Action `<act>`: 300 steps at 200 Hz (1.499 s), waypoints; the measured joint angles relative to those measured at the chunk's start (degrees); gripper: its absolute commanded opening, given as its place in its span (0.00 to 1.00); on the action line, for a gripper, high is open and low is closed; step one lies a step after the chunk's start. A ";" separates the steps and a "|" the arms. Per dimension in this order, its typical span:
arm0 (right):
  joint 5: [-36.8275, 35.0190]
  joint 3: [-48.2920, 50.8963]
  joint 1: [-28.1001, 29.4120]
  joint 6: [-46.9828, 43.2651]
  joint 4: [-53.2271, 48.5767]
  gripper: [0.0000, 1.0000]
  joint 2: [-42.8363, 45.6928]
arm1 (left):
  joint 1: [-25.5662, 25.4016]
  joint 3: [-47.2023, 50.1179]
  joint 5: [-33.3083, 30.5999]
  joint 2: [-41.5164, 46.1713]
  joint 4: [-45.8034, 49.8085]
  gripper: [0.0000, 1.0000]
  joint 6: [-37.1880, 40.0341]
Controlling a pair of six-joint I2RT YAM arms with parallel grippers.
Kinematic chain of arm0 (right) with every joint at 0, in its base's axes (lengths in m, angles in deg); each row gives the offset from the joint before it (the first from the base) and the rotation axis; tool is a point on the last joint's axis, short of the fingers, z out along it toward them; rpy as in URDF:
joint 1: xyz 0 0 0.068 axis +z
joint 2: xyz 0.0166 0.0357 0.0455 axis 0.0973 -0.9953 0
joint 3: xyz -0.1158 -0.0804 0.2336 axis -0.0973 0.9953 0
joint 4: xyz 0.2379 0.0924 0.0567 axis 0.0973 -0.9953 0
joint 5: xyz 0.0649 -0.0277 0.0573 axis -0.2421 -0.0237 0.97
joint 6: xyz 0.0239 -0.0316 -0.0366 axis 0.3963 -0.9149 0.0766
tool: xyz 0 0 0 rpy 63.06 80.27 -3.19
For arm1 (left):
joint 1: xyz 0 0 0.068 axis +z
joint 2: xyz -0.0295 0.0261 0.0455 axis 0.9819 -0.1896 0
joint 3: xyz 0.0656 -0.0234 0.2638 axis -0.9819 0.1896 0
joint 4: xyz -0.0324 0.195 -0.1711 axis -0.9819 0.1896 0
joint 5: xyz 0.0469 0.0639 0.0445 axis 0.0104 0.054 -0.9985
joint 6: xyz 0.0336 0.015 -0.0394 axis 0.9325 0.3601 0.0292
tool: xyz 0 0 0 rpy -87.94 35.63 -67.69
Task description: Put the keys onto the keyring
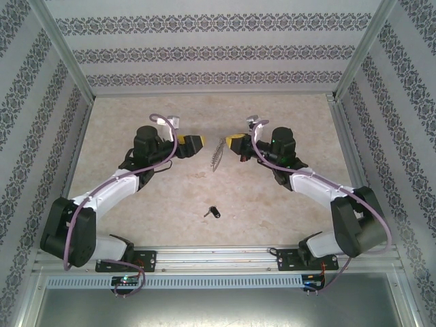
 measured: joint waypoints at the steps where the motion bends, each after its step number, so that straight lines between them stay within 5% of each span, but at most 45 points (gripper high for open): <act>1: 0.09 0.00 -0.04 0.04 0.17 0.00 -0.07 | -0.02 -0.04 0.09 -0.07 0.00 0.82 0.02; 83: 7.91 -1.44 -0.59 9.42 10.43 0.00 -4.76 | -1.60 -3.63 4.52 -3.65 -4.70 0.52 -1.66; 136: 8.63 -1.73 -0.59 11.08 12.04 0.00 -5.70 | -2.73 -4.46 6.56 -5.95 -6.05 0.47 -2.10; 258: 4.98 -5.22 -0.61 8.26 7.26 0.00 -12.48 | -3.50 -4.35 2.27 -4.90 -4.44 0.61 0.39; 300: 3.50 -8.55 -0.44 6.25 3.26 0.00 -14.97 | -3.50 -3.52 -2.71 -1.11 -2.34 0.83 3.39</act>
